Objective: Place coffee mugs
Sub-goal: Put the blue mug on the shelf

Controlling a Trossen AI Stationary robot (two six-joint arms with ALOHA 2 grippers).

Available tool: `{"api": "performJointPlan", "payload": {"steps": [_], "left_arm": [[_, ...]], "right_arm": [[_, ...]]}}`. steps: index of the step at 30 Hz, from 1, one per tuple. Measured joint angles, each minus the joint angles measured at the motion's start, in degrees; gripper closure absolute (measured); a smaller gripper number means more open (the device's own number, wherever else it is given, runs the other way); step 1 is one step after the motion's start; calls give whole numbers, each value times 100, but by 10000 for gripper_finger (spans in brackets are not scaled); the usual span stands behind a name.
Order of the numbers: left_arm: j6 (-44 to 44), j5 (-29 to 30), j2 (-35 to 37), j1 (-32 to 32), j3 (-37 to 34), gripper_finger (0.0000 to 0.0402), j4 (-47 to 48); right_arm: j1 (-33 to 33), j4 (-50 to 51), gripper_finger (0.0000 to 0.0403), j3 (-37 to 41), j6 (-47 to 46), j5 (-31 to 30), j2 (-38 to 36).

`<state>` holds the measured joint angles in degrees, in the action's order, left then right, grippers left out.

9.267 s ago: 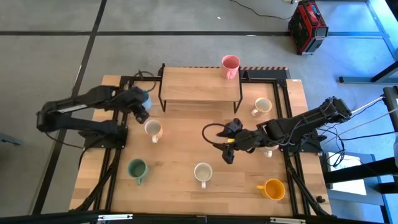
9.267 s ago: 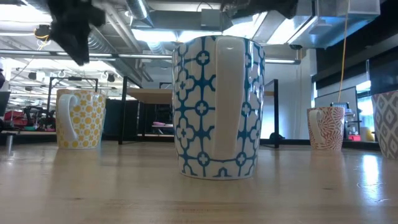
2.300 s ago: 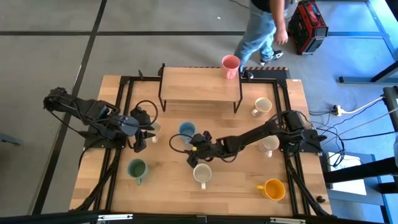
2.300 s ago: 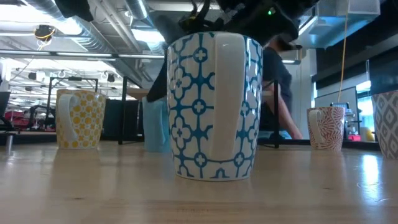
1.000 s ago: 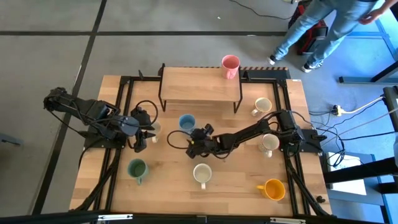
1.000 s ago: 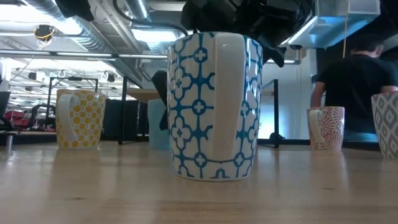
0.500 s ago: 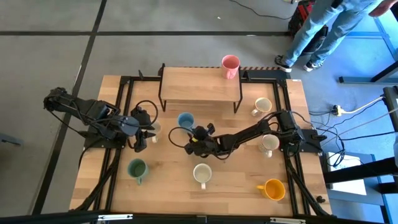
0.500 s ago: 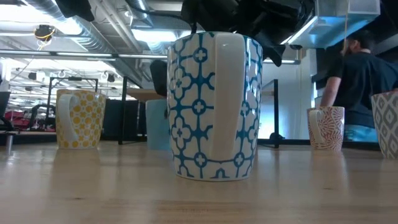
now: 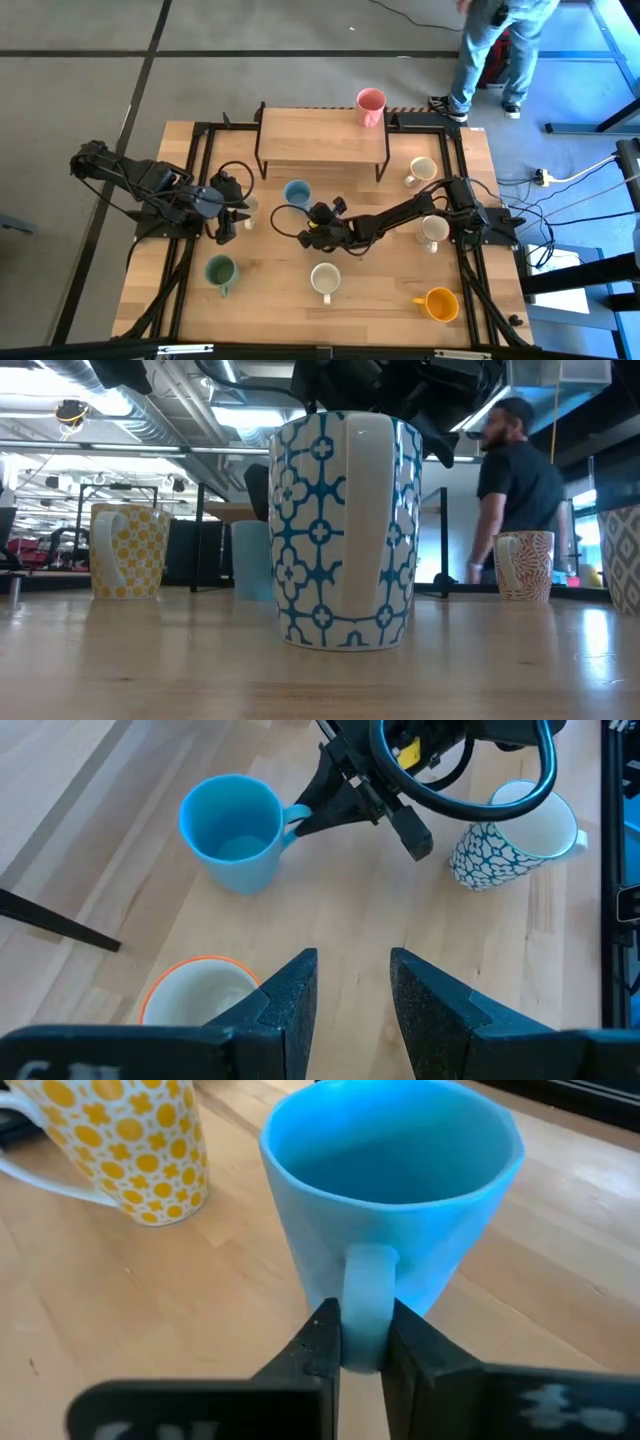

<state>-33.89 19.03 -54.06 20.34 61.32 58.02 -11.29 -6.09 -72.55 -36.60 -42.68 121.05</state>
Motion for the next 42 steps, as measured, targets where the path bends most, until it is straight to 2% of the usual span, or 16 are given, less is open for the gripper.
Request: {"api": "performJointPlan", "payload": {"steps": [12,28,36,42], "left_arm": [[-2,0,-2,0,0,279,-1],[-2,-46,23,-1,133,279,-12],[-42,-44,407,-1,164,279,-208],[87,135,960,-7,162,279,-329]], "right_arm": [[-322,185,378,0,235,85,-168],[-805,1687,378,2,242,-556,-1768],[-734,1690,378,2,729,-811,-2490],[-417,1604,378,0,646,-930,-2642]]}}
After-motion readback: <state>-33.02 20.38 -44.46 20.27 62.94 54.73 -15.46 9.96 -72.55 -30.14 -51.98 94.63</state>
